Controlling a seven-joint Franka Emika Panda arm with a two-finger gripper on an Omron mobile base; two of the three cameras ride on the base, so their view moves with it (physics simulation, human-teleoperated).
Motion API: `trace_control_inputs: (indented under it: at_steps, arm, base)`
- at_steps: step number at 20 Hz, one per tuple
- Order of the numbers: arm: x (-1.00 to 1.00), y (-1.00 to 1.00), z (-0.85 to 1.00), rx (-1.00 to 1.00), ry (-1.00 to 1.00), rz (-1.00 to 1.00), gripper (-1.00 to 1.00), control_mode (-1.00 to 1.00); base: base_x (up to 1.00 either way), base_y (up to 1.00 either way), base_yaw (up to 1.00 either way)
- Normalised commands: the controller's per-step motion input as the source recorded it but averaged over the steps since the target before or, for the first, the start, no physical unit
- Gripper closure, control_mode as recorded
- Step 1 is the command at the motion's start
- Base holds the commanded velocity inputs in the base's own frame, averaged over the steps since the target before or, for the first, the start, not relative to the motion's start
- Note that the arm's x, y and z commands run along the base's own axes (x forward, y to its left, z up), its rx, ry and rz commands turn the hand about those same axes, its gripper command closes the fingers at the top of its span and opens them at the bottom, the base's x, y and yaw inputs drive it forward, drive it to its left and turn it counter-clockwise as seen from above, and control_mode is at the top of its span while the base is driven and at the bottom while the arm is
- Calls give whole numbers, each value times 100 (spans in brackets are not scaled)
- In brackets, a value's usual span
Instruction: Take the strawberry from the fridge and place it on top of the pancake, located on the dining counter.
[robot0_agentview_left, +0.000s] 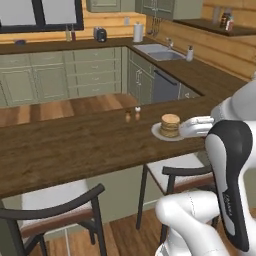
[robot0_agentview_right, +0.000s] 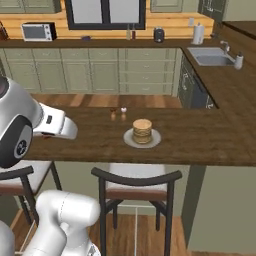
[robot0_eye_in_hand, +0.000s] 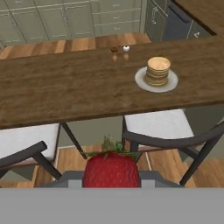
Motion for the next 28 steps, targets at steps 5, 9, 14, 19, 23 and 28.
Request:
trace_control_inputs:
  at_steps: [5, 9, 14, 19, 23, 28]
  arm:
    - [0, 0, 0, 0, 0, 0, 100, 100]
    - [0, 0, 0, 0, 0, 0, 100, 100]
    - [0, 0, 0, 0, 0, 0, 100, 100]
    - [0, 0, 0, 0, 0, 0, 100, 100]
    - [0, 0, 0, 0, 0, 0, 100, 100]
    - [0, 0, 0, 0, 0, 0, 100, 100]
  base:
    - [97, -23, 19]
    - [100, -13, 22]
    - [99, -11, 26]
    - [98, -22, 16]
    - [89, -52, 2]
    - [21, -97, 2]
